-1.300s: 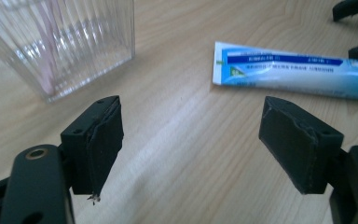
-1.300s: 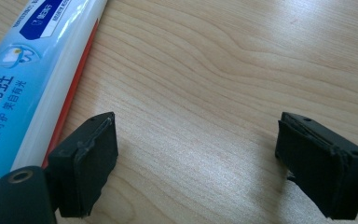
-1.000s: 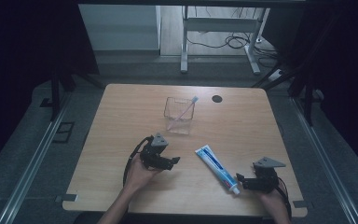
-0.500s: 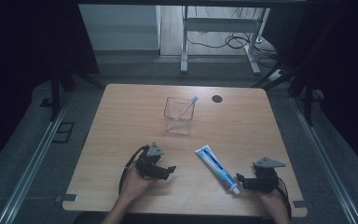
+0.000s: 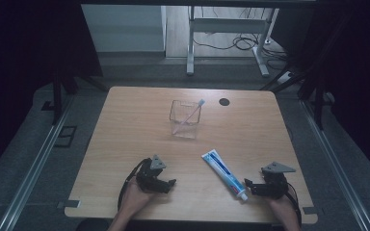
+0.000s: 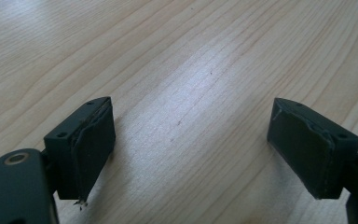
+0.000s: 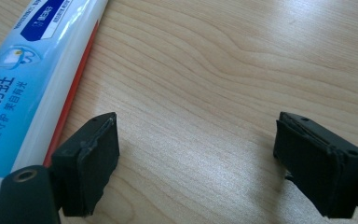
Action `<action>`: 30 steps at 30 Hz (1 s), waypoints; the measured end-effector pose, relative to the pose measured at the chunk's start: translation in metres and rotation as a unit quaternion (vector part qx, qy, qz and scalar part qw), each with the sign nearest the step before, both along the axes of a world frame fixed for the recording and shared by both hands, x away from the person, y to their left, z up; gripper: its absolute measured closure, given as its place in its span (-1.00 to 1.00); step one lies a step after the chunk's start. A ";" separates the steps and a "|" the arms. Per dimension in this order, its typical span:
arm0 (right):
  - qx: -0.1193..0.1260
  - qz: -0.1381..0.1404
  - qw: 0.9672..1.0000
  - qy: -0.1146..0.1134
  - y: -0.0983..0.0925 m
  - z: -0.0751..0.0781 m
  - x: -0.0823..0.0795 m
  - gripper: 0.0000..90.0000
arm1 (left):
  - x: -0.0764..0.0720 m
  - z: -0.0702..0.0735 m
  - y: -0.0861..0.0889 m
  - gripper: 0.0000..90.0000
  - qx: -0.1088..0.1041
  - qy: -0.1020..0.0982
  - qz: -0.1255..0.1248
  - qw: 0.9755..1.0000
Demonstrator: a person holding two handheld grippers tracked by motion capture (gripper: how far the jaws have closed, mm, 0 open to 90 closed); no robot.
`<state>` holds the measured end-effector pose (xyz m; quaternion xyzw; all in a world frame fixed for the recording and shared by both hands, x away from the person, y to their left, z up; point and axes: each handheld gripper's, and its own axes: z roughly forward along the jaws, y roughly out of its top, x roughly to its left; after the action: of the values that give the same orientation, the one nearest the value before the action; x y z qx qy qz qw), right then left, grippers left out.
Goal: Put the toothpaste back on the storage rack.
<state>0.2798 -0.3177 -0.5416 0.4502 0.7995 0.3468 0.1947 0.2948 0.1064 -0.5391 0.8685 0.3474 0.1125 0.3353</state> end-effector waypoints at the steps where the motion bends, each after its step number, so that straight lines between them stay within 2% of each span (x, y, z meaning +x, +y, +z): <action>1: 0.000 0.001 1.000 0.000 0.000 0.000 0.000 -0.67 | -0.001 0.000 0.000 -0.66 0.001 -0.001 0.002 1.000; 3: 0.002 0.003 1.000 0.000 -0.001 0.000 0.000 -0.66 | -0.001 -0.002 0.000 -0.67 0.001 -0.008 0.002 1.000; 5: 0.006 0.004 1.000 0.001 -0.002 0.000 -0.001 -0.65 | -0.003 -0.004 0.000 -0.70 -0.009 -0.017 0.004 1.000; 10: 0.006 0.009 1.000 0.001 -0.004 0.000 -0.002 -0.67 | -0.003 -0.004 0.001 -0.71 -0.009 -0.017 0.004 1.000; 15: -0.007 0.017 1.000 0.013 -0.003 0.003 -0.004 -0.70 | -0.003 -0.004 0.001 -0.71 -0.007 -0.017 0.003 1.000; 21: -0.011 0.024 0.999 0.019 0.001 0.011 -0.005 -0.70 | -0.003 -0.004 0.001 -0.71 -0.008 -0.017 0.003 1.000; 30: 0.002 0.035 0.998 0.055 0.001 0.025 -0.013 -0.71 | -0.003 -0.004 0.001 -0.71 -0.008 -0.017 0.003 1.000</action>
<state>0.2672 -0.3169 -0.5161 0.4407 0.8233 0.3303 0.1374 0.2917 0.1073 -0.5436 0.8625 0.3450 0.1258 0.3481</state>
